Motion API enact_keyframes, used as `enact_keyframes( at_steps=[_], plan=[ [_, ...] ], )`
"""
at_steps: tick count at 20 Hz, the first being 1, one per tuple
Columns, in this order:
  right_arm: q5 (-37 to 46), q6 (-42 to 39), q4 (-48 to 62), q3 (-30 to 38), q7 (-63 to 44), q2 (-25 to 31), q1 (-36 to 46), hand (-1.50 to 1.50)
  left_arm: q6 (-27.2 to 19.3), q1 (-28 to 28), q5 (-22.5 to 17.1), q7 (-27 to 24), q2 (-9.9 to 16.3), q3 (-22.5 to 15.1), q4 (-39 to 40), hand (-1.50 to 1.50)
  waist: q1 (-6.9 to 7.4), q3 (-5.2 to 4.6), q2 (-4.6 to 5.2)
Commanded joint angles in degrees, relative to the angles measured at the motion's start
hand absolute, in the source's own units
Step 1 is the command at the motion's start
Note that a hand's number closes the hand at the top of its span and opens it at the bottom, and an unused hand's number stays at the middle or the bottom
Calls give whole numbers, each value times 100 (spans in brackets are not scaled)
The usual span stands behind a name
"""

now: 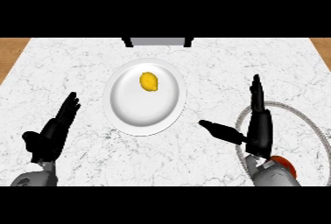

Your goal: Pick the lemon from the placemat and place it in the plate

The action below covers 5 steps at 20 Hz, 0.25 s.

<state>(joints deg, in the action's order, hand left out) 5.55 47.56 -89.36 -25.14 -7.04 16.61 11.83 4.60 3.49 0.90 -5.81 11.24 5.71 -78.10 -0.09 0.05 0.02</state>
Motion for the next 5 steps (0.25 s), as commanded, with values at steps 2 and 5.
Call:
enact_keyframes(
  at_steps=[2, 5],
  plan=[
    [-411, -652, 388, 626, 1070, -39, -505, -150, 203, -18, -16, -326, 28, 82, 306, 0, 8, -4, 1],
    [-339, -701, 779, 807, 1742, -434, -598, -150, -148, 68, 178, 174, -178, -57, -50, 0, 12, -3, -1]
  ],
)
